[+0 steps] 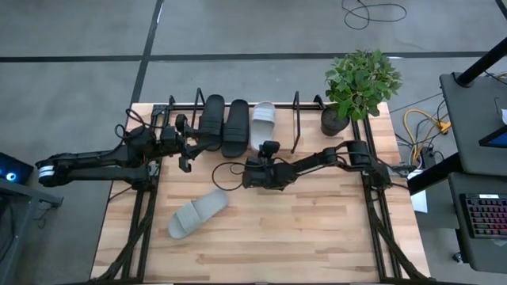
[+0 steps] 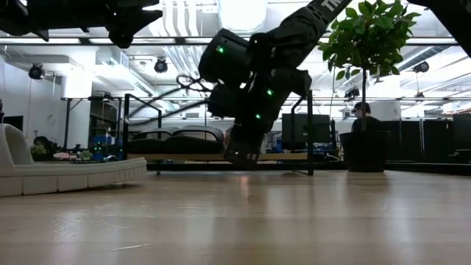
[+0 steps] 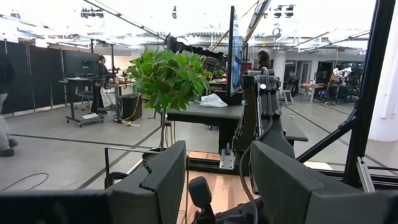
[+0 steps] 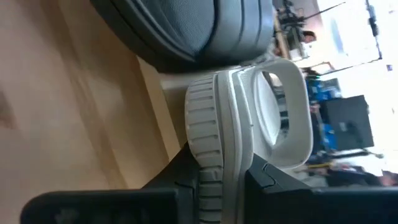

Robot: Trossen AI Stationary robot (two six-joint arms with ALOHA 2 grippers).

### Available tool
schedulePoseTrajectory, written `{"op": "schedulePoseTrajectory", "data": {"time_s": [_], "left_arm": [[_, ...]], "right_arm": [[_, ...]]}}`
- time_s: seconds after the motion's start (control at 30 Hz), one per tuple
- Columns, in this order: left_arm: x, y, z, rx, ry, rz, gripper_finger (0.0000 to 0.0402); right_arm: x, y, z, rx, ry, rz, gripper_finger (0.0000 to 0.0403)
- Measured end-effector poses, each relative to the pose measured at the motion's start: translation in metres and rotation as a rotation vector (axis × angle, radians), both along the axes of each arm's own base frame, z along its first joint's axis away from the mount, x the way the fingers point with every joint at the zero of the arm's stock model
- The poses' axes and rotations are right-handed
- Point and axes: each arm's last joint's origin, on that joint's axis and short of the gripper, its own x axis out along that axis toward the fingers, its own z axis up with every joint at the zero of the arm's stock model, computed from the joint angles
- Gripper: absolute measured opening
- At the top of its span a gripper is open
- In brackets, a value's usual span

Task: Pick and place slides into the shelf
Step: Put the right gray slipper on the shelf

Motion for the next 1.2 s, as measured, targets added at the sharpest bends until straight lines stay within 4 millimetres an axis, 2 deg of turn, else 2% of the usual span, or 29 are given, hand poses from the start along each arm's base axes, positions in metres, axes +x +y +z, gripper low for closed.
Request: {"op": "schedulePoseTrajectory", "data": {"time_s": [0.23, 0.47, 0.67, 0.8, 0.93, 1.2], "left_arm": [[0.0, 0.0, 0.0, 0.0, 0.0, 0.0, 0.0167], [0.0, -0.0001, 0.0, 0.0, 0.0, -0.001, 0.0167], [0.0, 0.0, 0.0, 0.0, 0.0, 0.0, 0.0167], [0.0001, 0.0, -0.0001, -0.001, 0.001, 0.0, 0.0167], [0.0001, 0.0, -0.0001, -0.001, 0.001, 0.0, 0.0167], [0.0001, 0.0, -0.0002, -0.001, 0.002, 0.0, 0.0167]], "right_arm": [[0.0066, 0.0001, 0.007, 0.045, -0.028, 0.022, 0.0045], [0.0081, -0.0012, 0.0059, 0.122, -0.042, 0.049, 0.0048], [0.0086, -0.0007, 0.0054, 0.172, -0.091, 0.04, 0.0133], [0.0092, 0.0015, 0.0055, 0.251, -0.092, 0.079, 0.0173], [0.0091, 0.0022, 0.006, 0.29, -0.106, 0.083, 0.0189], [0.0079, 0.0028, 0.0095, 0.291, -0.095, 0.092, 0.0193]]}}
